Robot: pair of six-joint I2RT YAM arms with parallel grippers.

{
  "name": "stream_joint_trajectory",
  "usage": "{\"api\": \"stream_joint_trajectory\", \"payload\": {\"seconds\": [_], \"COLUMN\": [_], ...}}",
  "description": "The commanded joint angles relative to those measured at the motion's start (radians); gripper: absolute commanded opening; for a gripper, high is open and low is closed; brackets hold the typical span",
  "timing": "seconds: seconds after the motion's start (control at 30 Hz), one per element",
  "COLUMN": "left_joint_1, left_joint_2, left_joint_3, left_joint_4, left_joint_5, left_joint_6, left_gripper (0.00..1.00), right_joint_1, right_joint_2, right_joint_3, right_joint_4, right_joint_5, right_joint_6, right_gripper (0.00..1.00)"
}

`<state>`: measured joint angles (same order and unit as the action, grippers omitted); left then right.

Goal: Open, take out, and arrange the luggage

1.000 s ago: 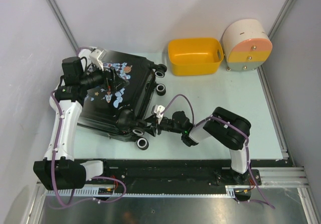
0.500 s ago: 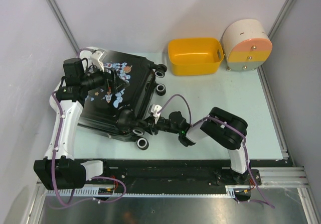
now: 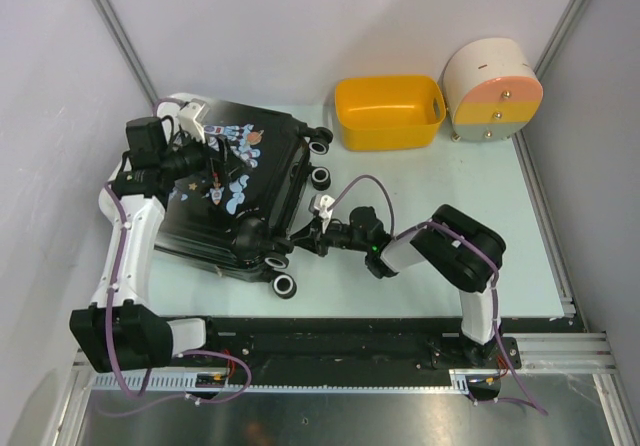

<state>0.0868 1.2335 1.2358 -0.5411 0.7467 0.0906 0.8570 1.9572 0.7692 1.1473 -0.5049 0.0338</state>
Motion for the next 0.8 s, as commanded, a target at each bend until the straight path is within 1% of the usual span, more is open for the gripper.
{"api": "stream_joint_trajectory", "payload": {"seconds": [0.0,0.17,0.37,0.43,0.53,0.63,0.77], "left_joint_1": [0.037,0.053,0.054,0.054,0.053,0.054,0.057], "left_joint_2": [0.024,0.038,0.044,0.046,0.05,0.049,0.046], "left_joint_3": [-0.009,-0.015,-0.022,-0.021,-0.021,-0.021,-0.024], "left_joint_4": [0.015,0.016,0.015,0.015,0.016,0.015,0.017], "left_joint_5": [-0.027,-0.03,-0.03,-0.027,-0.027,-0.027,-0.03], "left_joint_6": [0.064,0.07,0.081,0.08,0.078,0.086,0.09], "left_gripper": [0.96,0.95,0.95,0.95,0.95,0.95,0.95], "right_joint_1": [-0.101,-0.177,-0.242,-0.254,-0.268,-0.285,-0.3], "right_joint_2": [-0.058,-0.032,0.003,0.015,0.049,0.086,0.097], "right_joint_3": [-0.001,0.054,0.137,0.176,0.247,0.301,0.32], "right_joint_4": [0.008,-0.076,-0.116,-0.124,-0.159,-0.196,-0.19], "right_joint_5": [-0.003,-0.047,-0.132,-0.136,-0.109,-0.046,0.005], "right_joint_6": [-0.005,0.018,0.092,0.101,0.147,0.19,0.207], "right_gripper": [0.0,0.0,0.0,0.0,0.0,0.0,0.0]}}
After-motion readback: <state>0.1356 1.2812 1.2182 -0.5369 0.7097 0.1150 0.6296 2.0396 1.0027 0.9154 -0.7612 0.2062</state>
